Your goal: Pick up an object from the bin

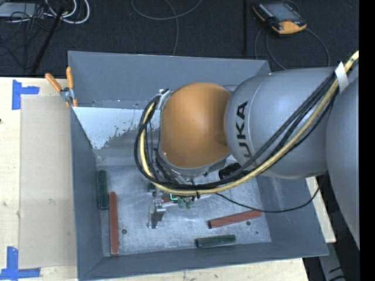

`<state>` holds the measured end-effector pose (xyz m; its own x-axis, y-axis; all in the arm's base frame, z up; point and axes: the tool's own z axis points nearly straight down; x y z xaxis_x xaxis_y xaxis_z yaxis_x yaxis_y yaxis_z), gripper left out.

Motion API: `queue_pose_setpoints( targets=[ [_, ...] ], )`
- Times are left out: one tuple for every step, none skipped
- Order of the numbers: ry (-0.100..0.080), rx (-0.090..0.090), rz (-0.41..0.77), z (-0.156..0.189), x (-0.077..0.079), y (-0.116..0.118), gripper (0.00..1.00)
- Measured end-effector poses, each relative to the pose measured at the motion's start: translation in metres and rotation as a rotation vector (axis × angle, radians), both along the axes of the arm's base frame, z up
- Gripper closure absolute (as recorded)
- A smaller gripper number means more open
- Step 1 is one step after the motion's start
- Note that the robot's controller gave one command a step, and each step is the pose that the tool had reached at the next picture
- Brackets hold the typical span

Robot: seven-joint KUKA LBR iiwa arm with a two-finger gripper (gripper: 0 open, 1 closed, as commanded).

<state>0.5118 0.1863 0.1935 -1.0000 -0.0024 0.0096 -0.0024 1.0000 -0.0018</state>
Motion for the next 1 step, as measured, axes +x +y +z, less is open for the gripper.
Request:
queue_pose_setpoints(
  targets=[
    [-0.003, 0.001, -0.001, 0.0021, 0.0006, -0.0003, 0.0]
  ],
)
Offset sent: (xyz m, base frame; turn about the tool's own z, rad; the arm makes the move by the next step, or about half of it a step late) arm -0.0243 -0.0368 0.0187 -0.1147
